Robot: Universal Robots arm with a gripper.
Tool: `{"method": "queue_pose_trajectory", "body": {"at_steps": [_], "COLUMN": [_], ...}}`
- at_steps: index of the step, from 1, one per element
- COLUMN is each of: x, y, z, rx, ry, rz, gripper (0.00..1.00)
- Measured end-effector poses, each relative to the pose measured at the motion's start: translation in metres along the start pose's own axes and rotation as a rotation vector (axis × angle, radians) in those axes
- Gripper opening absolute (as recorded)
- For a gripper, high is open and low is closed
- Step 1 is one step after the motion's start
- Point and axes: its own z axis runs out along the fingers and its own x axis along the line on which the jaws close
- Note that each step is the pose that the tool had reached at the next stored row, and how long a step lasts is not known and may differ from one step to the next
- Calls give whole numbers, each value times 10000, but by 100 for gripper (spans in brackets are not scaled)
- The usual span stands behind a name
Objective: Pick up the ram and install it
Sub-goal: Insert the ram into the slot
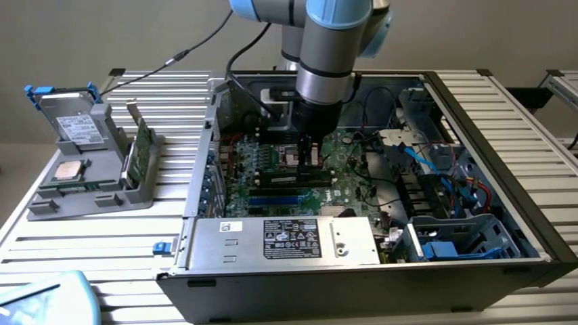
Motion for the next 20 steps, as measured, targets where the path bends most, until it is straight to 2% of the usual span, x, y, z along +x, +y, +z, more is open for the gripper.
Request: {"method": "queue_pose_trajectory", "body": {"at_steps": [5, 10, 12, 17, 20], "x": [1, 3, 2, -2, -8], "y": [-8, -24, -33, -36, -36], "z": [-3, -4, -6, -30, -37], "rx": [-205, -326, -377, -393, -392], "ry": [5, 22, 11, 4, 27], "rz": [-15, -28, -29, -32, -39], "gripper": [14, 14, 14, 14, 14]}}
